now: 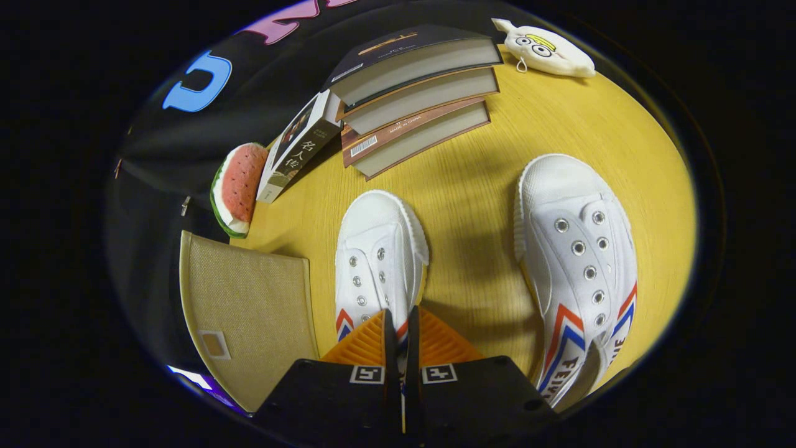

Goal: Open the storage box then place both shoes into the box .Put the left shoe in first, then the right shoe, with the right side of both shoes facing outward in a uniform manner.

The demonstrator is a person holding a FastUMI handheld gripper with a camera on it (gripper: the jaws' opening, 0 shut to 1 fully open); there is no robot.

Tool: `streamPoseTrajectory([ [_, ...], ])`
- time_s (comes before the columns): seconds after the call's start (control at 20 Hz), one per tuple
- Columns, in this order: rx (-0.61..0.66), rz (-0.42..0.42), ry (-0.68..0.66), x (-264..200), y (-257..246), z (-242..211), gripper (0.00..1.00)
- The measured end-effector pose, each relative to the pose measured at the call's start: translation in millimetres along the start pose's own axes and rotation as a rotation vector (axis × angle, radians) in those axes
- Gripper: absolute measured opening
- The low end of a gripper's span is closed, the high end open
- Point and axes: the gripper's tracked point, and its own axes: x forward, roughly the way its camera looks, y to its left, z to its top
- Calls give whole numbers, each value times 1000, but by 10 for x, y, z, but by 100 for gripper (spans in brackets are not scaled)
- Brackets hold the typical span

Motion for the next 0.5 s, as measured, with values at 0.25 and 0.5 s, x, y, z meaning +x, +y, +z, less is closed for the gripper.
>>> streamPoseTrajectory([
  [0.25,63,18,-47,-397,157,89,7],
  [0.5,75,25,-120,-983,393,210,7],
])
